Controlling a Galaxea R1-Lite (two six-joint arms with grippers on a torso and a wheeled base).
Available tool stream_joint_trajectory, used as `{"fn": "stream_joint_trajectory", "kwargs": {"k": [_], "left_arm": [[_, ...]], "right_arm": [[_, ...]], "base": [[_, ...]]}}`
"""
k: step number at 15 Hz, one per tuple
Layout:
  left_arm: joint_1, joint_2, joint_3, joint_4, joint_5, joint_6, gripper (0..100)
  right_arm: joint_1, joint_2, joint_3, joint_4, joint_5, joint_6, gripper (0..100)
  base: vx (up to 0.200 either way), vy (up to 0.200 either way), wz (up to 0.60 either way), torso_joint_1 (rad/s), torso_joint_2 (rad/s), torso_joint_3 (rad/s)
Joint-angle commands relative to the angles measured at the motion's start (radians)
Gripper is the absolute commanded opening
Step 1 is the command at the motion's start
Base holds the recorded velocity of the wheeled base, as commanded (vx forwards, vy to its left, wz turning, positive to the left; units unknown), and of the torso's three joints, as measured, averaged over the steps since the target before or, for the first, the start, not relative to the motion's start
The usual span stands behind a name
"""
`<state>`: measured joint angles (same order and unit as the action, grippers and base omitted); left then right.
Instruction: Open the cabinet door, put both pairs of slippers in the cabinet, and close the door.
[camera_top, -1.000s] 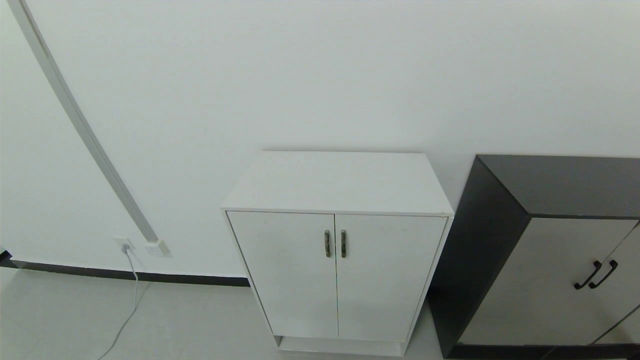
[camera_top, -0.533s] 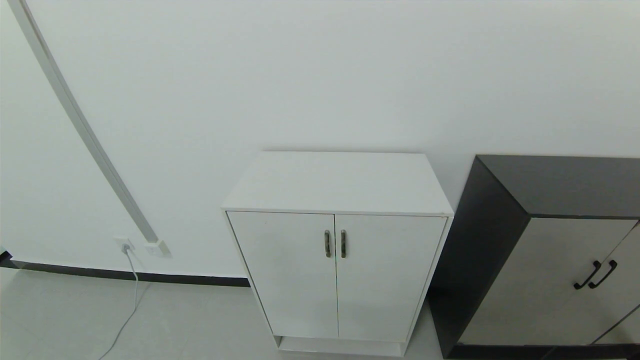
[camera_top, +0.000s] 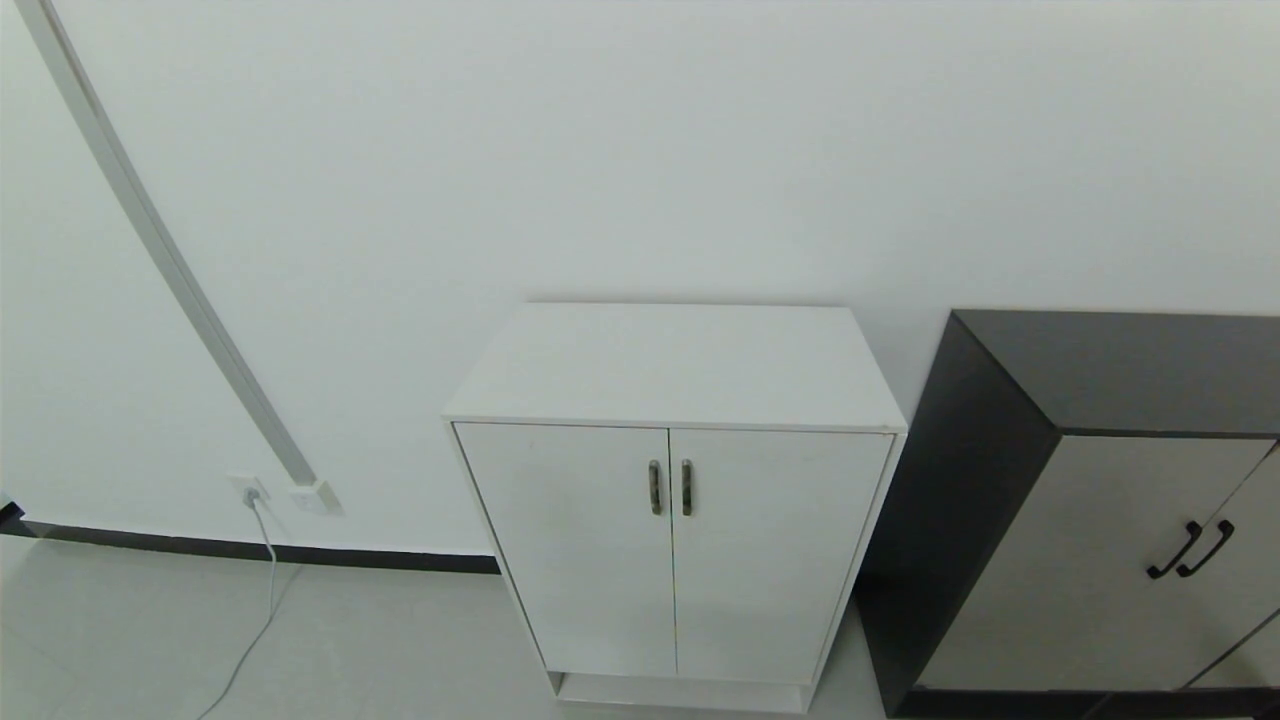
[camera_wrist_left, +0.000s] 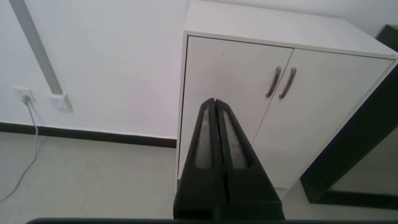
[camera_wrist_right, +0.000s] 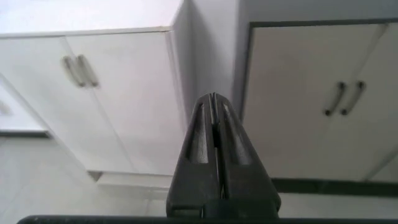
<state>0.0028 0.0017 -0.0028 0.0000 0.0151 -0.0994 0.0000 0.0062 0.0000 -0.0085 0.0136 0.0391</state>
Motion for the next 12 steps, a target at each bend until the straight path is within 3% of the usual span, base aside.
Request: {"fn": "stream_joint_trajectory", "kwargs": {"k": [1,2,5,7,12], "left_arm": [[0.0,0.0,0.0,0.0,0.0,-0.002,0],[0.0,0.0,0.0,0.0,0.0,0.0,0],[0.0,0.0,0.0,0.0,0.0,0.0,0],[0.0,0.0,0.0,0.0,0.0,-0.002,0],[0.0,0.0,0.001,0.0,0.0,0.004,0]], "right_arm": [[0.0,-0.005,0.0,-0.004,-0.021,0.002,0],[0.0,-0.005,-0.002,-0.01,-0.08,-0.004,0],[0.0,-0.005,0.0,0.019,0.04,-0.11,0],[0.0,-0.005,0.0,0.009,0.054,-0.012,0],[0.0,-0.005,0.0,0.009,0.046,-0.021,0]], "base": [[0.0,0.0,0.0,0.0,0.0,0.0],[0.0,0.0,0.0,0.0,0.0,0.0],[0.0,0.0,0.0,0.0,0.0,0.0],[0.0,0.0,0.0,0.0,0.0,0.0],[0.0,0.0,0.0,0.0,0.0,0.0]]}}
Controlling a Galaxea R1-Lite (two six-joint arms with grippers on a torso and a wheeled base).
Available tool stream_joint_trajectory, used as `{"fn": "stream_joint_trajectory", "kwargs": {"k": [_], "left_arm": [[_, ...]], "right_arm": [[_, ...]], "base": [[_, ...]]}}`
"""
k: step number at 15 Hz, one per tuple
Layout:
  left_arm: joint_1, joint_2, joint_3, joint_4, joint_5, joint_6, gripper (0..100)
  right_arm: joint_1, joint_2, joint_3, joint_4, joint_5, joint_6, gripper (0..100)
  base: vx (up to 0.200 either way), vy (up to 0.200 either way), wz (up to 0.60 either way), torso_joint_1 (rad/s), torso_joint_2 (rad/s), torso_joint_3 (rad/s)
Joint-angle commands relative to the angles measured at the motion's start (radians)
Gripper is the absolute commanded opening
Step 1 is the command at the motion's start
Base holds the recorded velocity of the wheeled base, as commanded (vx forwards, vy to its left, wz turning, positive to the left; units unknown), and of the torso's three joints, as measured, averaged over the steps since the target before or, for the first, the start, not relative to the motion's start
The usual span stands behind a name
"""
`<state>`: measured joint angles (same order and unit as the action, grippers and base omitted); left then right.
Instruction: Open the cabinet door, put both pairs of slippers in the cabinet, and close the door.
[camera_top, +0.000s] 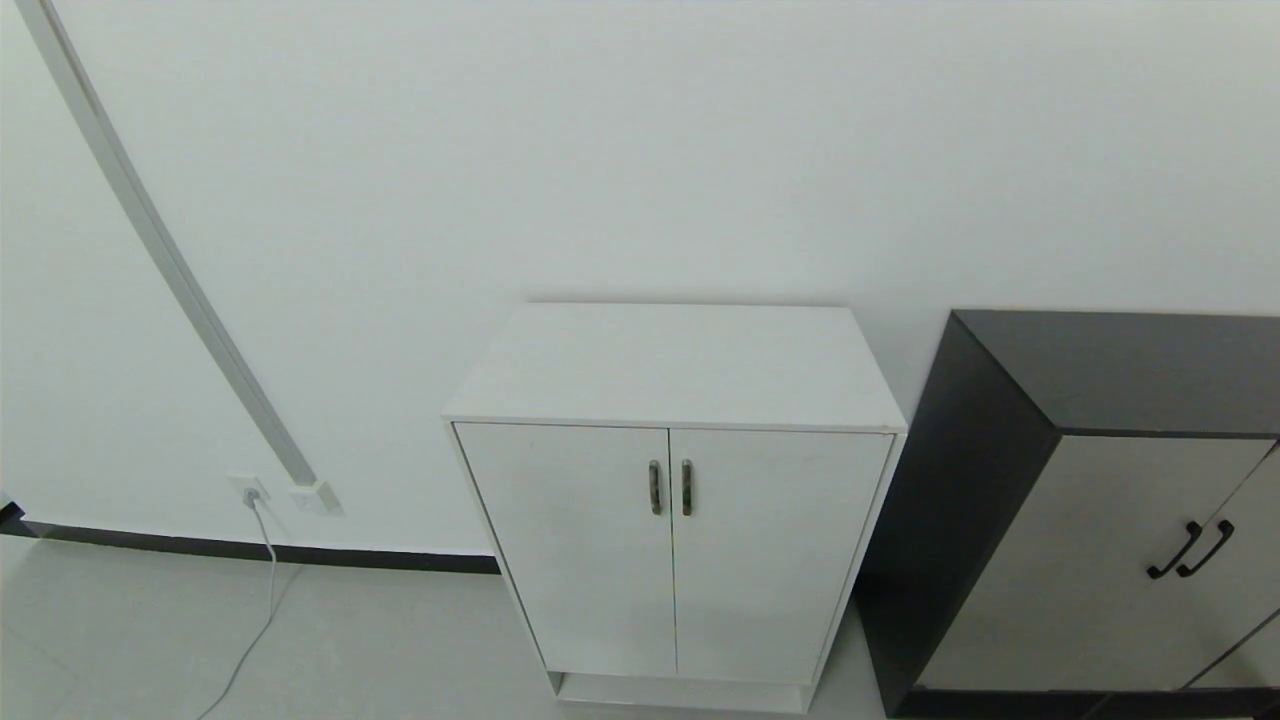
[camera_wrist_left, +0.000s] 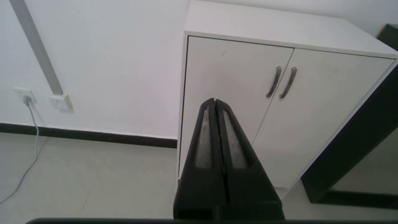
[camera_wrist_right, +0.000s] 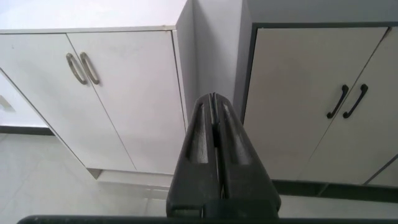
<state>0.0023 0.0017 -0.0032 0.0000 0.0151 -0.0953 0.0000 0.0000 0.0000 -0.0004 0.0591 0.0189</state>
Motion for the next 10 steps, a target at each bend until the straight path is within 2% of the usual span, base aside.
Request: {"fn": "stream_joint_trajectory", "kwargs": {"k": [1,10], "left_arm": [[0.001,0.0,0.002,0.0,0.0,0.0,0],[0.001,0.0,0.0,0.0,0.0,0.0,0]], "right_arm": [[0.0,0.002,0.0,0.0,0.001,-0.001,0],[0.0,0.002,0.0,0.0,0.001,-0.002,0]], "base": [[0.0,0.0,0.0,0.0,0.0,0.0],[0.0,0.0,0.0,0.0,0.0,0.0]]}}
